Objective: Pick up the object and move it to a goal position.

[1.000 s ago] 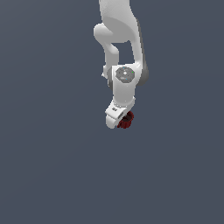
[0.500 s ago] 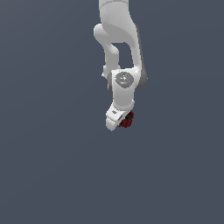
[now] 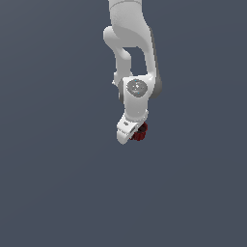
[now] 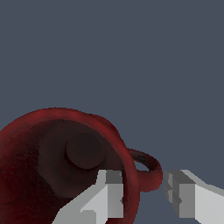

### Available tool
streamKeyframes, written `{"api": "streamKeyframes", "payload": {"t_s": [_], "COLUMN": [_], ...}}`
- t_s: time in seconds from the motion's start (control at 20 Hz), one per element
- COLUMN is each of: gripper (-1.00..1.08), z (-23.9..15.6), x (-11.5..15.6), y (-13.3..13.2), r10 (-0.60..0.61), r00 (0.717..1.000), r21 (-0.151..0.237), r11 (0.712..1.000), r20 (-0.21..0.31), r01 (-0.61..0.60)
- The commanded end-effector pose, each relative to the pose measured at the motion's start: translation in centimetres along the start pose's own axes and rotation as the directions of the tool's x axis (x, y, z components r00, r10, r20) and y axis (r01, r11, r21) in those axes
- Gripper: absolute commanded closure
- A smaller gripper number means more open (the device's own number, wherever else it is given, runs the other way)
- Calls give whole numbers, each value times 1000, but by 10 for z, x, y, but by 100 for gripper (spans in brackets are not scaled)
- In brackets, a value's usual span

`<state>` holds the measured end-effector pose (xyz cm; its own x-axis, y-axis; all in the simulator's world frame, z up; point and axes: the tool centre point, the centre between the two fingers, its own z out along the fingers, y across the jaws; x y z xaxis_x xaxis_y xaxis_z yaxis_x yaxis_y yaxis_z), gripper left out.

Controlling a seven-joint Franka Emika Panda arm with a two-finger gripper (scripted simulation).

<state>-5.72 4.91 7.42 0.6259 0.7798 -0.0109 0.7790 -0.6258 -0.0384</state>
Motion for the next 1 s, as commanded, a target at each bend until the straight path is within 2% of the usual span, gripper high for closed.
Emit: {"api": "streamKeyframes", "payload": {"t_s": [0.0, 0.45, 0.95], "gripper": [108, 108, 108], "z": [-2, -30, -90], "x": [1, 7, 22], "y": [1, 23, 72], "r10": [0, -1, -1], "r00": [1000, 1000, 1000], "r21": [0, 0, 1], "r11": [1000, 1000, 1000], "r20": [-1, -1, -1], "r01": [0, 1, 1]}}
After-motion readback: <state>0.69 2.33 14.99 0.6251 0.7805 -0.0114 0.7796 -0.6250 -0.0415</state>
